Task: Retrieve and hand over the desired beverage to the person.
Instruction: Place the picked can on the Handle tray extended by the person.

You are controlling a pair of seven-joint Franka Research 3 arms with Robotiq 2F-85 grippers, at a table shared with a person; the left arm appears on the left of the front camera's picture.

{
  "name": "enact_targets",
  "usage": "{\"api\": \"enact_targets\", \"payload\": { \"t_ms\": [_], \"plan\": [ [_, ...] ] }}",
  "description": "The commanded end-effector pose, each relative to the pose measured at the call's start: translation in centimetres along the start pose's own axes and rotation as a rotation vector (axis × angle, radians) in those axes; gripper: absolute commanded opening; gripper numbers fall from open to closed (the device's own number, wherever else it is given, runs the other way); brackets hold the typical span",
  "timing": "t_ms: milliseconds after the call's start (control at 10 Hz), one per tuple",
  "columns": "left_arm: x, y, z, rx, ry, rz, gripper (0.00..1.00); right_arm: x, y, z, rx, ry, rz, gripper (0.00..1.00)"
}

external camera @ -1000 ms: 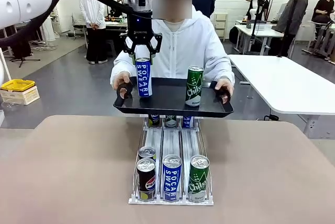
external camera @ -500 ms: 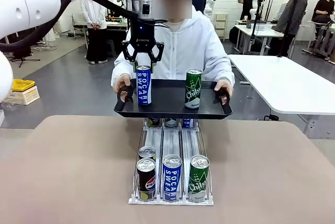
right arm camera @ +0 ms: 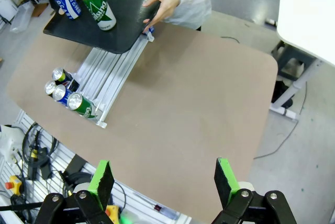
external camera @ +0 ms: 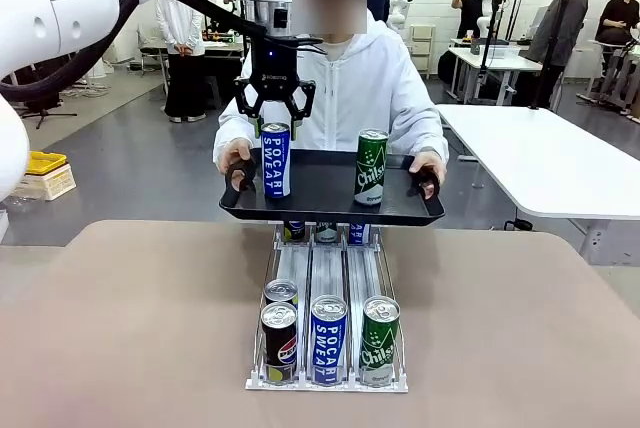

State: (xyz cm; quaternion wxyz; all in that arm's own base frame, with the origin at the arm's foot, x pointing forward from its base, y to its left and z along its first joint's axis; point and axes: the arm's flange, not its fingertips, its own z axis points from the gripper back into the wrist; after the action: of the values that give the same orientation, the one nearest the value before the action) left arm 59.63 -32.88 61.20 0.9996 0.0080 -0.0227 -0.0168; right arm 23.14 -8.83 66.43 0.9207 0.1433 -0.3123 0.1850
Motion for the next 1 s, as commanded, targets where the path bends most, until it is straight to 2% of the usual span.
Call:
{"api": "enact_targets", "payload": {
  "t_ms": [0,500,600,700,900],
  "plan": [
    [1.0,-0.3,1.0,0.006,0.002,-0.028,1.00,0.1,-0.1,-0.2,-0.006,0.000,-0.005,1.00],
    [0.9,-0.1,1.4,-0.004,0.002,-0.024,1.00,0.1,-0.1,-0.2,-0.006,0.000,-0.005,1.00],
    [0.5,0.0,2.6,-0.015,0.005,-0.008,1.00,0.1,-0.1,-0.2,-0.006,0.000,-0.005,1.00],
    [-0.8,0.3,4.9,-0.033,-0.016,-0.013,1.00,0.1,-0.1,-0.2,-0.006,0.000,-0.005,1.00],
    [-7.6,2.3,9.1,-0.079,-0.105,-0.090,1.00,0.1,-0.1,-0.2,-0.006,0.000,-0.005,1.00]
  ]
}}
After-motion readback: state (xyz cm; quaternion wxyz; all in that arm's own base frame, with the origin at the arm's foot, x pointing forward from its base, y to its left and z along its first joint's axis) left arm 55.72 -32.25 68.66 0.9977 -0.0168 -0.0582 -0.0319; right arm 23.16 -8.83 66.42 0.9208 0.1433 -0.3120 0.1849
